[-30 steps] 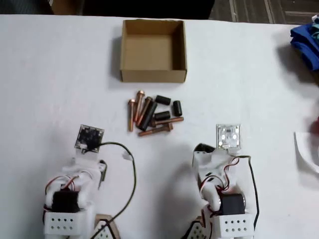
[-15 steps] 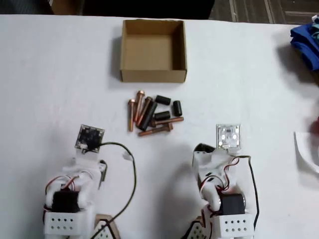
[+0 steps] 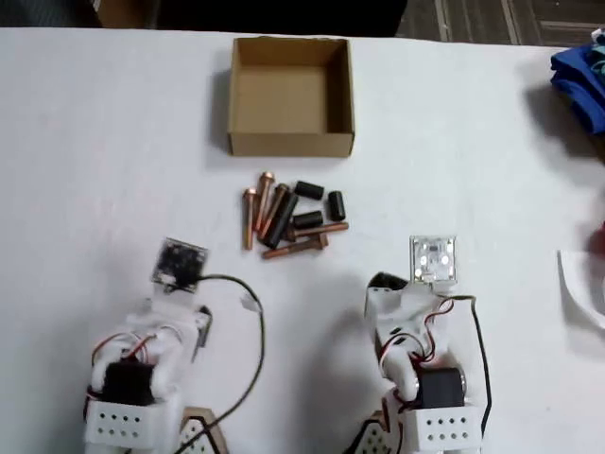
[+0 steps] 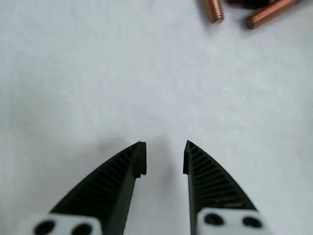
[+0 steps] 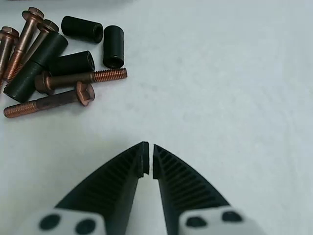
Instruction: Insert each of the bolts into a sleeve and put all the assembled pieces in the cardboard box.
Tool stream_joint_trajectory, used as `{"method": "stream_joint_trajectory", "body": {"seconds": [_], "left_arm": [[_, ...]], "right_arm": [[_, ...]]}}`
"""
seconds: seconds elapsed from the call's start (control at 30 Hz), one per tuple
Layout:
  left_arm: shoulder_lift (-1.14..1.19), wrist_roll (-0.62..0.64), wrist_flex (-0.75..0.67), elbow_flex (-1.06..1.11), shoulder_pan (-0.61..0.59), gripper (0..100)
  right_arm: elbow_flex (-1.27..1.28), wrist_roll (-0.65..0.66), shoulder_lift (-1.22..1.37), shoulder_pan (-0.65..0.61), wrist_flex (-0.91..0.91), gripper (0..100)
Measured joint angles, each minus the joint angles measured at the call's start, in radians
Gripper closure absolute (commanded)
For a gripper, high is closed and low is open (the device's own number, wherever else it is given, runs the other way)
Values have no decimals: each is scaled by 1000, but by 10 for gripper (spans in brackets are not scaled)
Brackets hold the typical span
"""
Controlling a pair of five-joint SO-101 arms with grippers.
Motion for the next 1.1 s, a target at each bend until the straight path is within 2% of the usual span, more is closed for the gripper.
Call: {"method": "stream_joint_trajectory", "body": {"seconds": [0.23,0.5,0.6,0.77,1.0,1.1], "left_arm": [[0,0,6,0,117,829],[0,-2,-31,0,141,830],[0,-2,-147,0,68,830],[2,0,-382,0,-161,830],[2,-2,-439,-2,-281,831],[2,-2,-431,-12,-296,830]], "right_arm": [[0,0,0,0,0,978],[0,0,0,0,0,978],[0,0,0,0,0,978],[0,0,0,0,0,978],[0,0,0,0,0,978],[0,0,0,0,0,978]]}}
